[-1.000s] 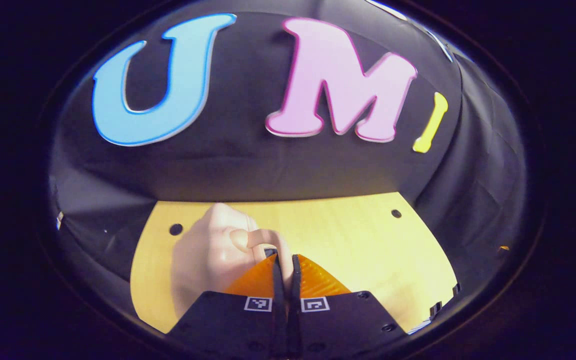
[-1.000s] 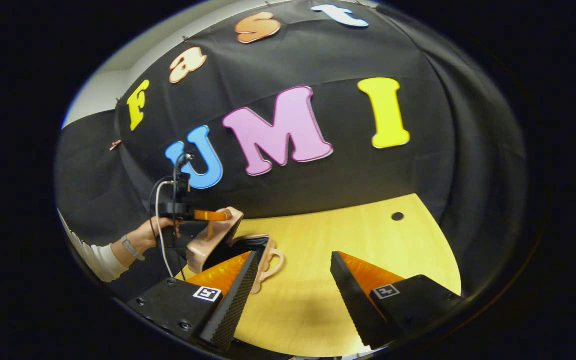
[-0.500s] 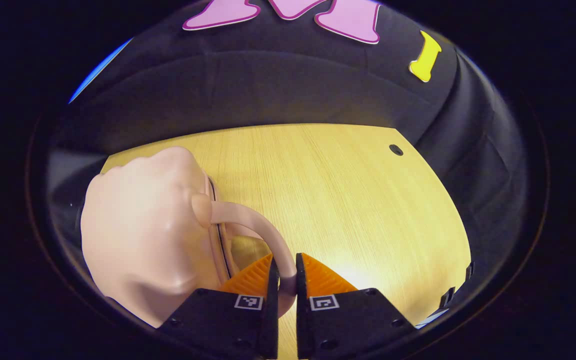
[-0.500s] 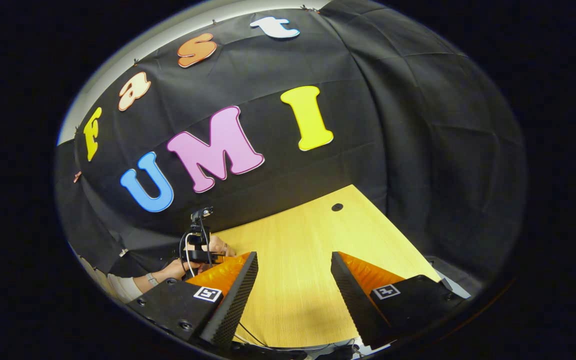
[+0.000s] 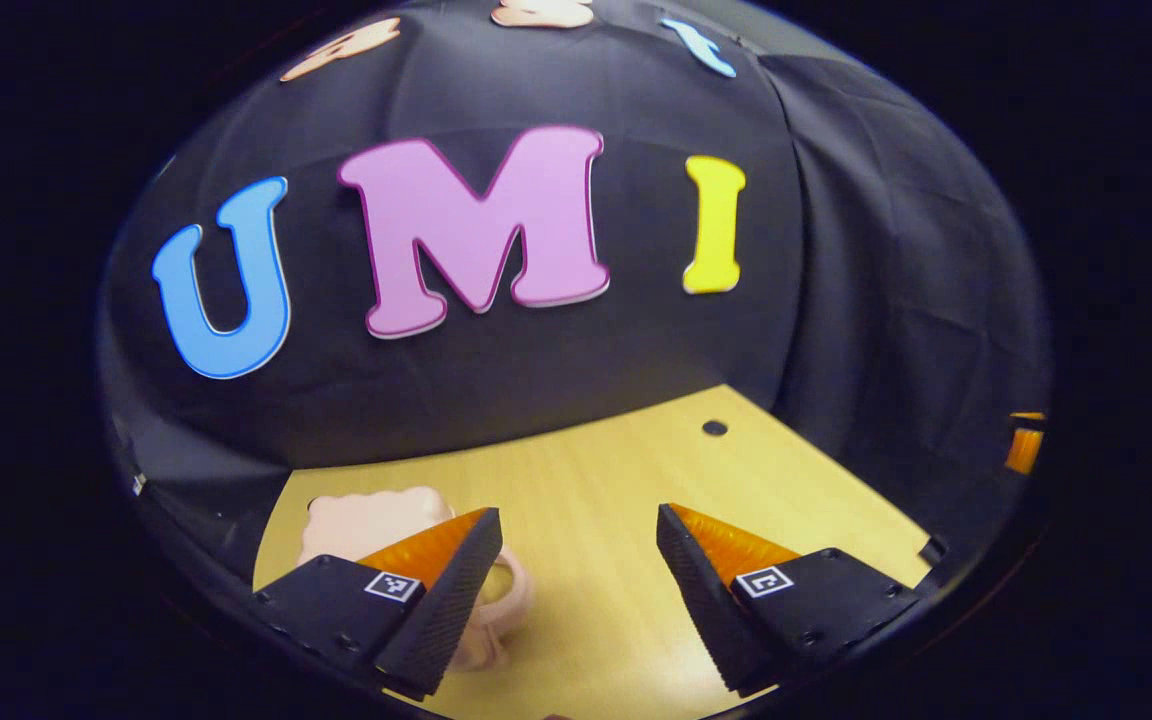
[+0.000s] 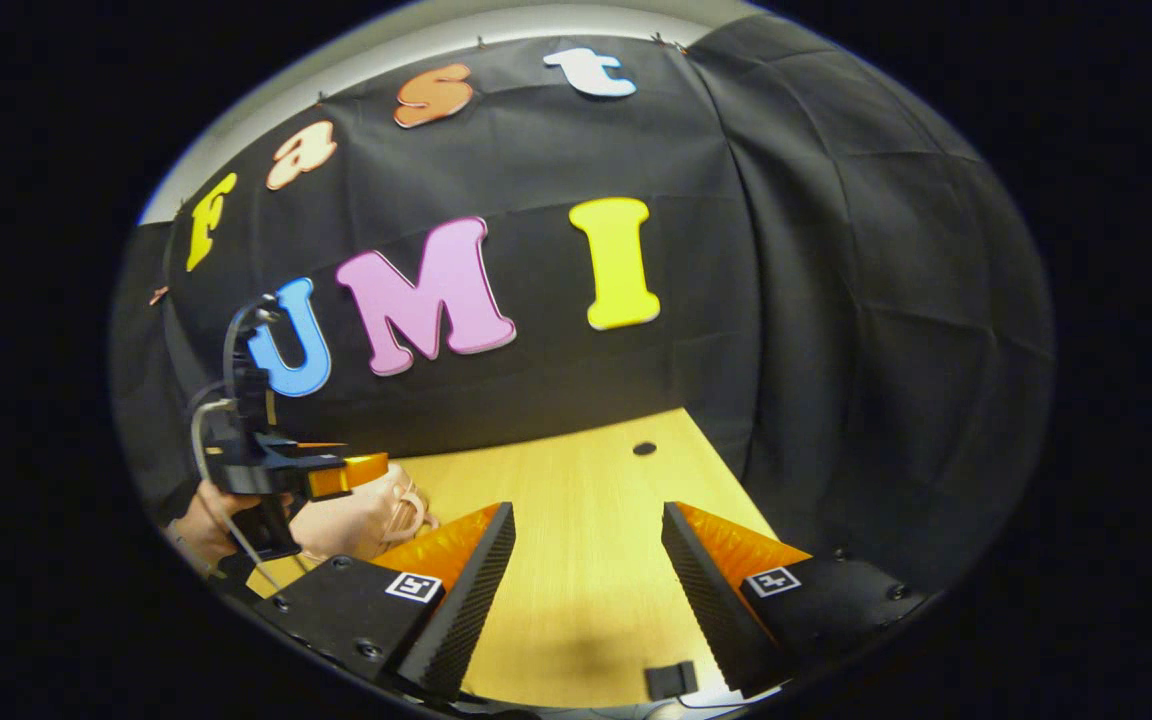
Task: First open the suitcase, pack the skin care products into it, and then close the suitcase.
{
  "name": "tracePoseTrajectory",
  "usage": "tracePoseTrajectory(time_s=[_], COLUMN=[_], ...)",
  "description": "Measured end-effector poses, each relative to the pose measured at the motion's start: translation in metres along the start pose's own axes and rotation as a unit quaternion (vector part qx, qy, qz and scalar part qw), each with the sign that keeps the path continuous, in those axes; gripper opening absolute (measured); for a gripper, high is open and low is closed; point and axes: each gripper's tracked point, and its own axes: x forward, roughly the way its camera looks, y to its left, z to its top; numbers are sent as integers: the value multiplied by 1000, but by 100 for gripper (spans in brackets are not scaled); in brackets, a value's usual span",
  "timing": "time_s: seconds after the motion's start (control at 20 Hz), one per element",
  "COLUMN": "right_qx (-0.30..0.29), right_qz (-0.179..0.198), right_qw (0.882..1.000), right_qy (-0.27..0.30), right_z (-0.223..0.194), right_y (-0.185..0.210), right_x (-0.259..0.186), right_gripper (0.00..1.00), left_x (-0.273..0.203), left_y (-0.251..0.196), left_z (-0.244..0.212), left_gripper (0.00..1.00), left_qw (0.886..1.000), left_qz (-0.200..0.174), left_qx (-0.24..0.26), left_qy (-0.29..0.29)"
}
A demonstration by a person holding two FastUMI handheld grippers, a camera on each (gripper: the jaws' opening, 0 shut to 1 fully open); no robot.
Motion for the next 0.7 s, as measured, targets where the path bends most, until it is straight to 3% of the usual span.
tracePoseTrajectory(time_s=[0.2,0.35,0.45,0.6,0.7], right_qx=[-46,-68,-74,-80,-92], right_qz=[30,48,36,64,57], right_qw=[997,992,989,987,985], right_qy=[-58,-90,-123,-122,-134], right_z=[42,60,76,76,86], right_y=[10,37,48,80,81], right_x=[3,-5,-11,-22,-29], right_gripper=[96,97,97,97,98], left_x=[-94,-143,-168,-210,-223], left_y=[-33,-19,-9,3,5], left_z=[35,45,62,88,90], left_gripper=[97,97,98,99,98], left_qw=[997,995,992,984,983], left_qz=[11,41,63,90,94], left_qx=[-50,-43,-35,-26,-28], left_qy=[-54,-75,-103,-150,-157])
